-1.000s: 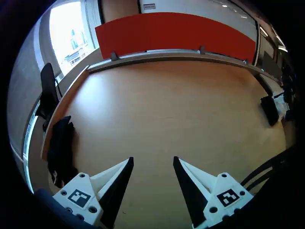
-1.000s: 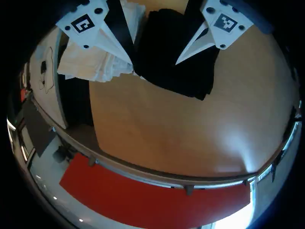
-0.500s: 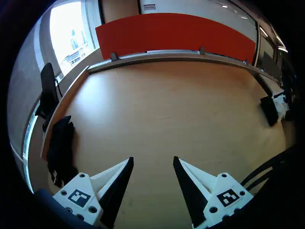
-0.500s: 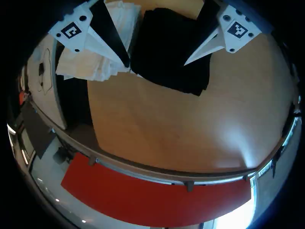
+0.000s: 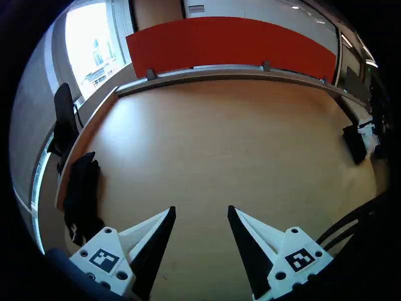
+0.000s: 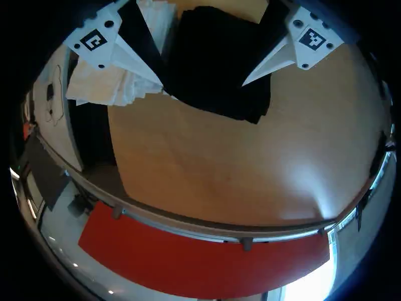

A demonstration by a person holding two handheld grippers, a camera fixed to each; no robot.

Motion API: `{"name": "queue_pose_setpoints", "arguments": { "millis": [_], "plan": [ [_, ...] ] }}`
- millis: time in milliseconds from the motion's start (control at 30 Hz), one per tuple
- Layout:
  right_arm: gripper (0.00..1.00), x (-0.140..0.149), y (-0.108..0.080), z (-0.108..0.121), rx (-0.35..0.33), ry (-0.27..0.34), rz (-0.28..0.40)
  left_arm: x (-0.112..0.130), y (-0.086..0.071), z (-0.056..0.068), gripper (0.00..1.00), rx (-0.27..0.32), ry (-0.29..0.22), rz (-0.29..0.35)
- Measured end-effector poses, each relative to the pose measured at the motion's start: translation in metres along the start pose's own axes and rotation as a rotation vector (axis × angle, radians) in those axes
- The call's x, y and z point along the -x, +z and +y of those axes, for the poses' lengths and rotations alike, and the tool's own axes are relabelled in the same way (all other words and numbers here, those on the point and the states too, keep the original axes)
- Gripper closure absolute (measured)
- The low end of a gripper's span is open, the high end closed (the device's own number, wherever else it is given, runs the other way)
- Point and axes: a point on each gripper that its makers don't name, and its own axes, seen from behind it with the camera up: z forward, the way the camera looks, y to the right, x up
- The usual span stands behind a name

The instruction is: Fold towel

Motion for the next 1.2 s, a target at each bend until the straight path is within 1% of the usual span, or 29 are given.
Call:
{"name": "queue_pose_setpoints", "arguments": {
  "millis": [400,600,667,800,1000,1200],
  "plan": [
    [0.00,0.021,0.022,0.000,-0.011,0.019,-0.030,0.011,-0.005,-0.006,0.24,-0.019,0.006,-0.018],
    [0.00,0.027,0.033,-0.001,-0.012,0.023,-0.041,0.015,-0.008,-0.008,0.24,-0.027,0.009,-0.024],
    [0.00,0.027,0.034,-0.001,-0.011,0.022,-0.040,0.015,-0.009,-0.008,0.24,-0.028,0.010,-0.024],
    [0.00,0.024,0.031,-0.001,-0.009,0.020,-0.033,0.015,-0.009,-0.009,0.24,-0.030,0.007,-0.023],
    [0.00,0.012,0.019,-0.001,-0.009,0.022,-0.001,0.013,-0.008,-0.009,0.24,-0.024,-0.003,-0.018],
    [0.00,0.008,0.016,-0.002,-0.006,0.017,0.003,0.009,-0.008,-0.008,0.24,-0.020,0.002,-0.010]
  ]
}}
